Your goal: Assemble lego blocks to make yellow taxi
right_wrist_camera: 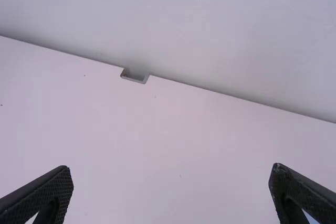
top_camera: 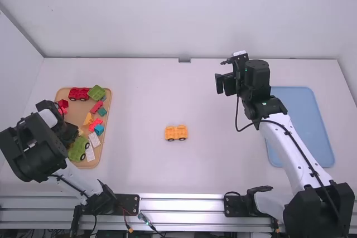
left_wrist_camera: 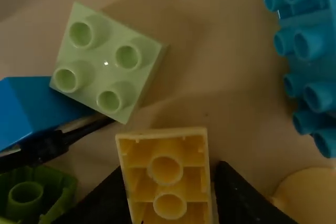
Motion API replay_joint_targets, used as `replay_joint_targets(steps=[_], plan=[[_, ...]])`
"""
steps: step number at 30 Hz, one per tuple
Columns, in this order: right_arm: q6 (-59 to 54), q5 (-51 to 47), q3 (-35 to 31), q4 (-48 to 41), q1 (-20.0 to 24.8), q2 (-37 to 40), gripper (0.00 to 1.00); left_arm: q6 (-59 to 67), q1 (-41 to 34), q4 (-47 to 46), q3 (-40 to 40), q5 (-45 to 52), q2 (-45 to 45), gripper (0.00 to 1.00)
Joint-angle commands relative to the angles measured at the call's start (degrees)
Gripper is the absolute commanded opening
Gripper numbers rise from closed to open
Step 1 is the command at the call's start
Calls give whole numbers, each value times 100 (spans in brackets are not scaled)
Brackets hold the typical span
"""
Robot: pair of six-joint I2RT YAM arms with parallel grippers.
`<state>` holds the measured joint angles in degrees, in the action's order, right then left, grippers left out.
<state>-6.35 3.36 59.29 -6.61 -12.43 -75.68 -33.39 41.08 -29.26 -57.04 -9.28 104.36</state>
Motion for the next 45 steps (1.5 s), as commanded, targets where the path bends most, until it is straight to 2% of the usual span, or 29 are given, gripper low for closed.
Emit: replay_joint_targets(steps=[1,2,8,12,17,19,21,22,26,30,34,40,43,44,45], plan=[[7,-22,214,24,-7,-35,99,79,-24,-26,81,-44,-26,38],[7,-20,214,24,-7,-35,99,81,-28,-26,81,-42,-26,34],[7,-22,214,22,-4,-35,99,68,-31,-20,81,-44,-26,32],[7,-26,214,44,-7,-35,99,61,-2,-39,44,-57,-26,25],[9,-22,214,96,-2,-35,99,63,-63,-332,-254,-85,-44,23],[7,-20,214,149,-2,-35,99,63,-46,-601,-511,-85,-109,11],[9,-22,214,149,-2,-35,99,61,-70,-754,-667,-79,-208,11],[9,13,214,149,-2,-35,99,61,-52,-833,-756,-66,-341,6],[7,382,214,166,-2,-59,99,85,-66,-925,-828,-22,-813,4],[9,1047,214,389,0,-243,99,741,-232,-756,-789,763,-1491,7],[11,1886,214,905,0,-691,99,1412,-785,-330,-623,1725,-2197,9],[586,3915,214,2162,0,-1731,99,2216,-2310,245,-450,2761,-2647,11],[1025,5263,214,3198,46,-2361,99,3244,-3383,966,-249,3733,-2647,10],[1054,5327,214,3252,52,-2387,99,3281,-3425,1003,-240,3775,-2647,10],[1294,5893,214,3738,92,-2594,99,3497,-3720,1305,-151,4127,-2632,10]])
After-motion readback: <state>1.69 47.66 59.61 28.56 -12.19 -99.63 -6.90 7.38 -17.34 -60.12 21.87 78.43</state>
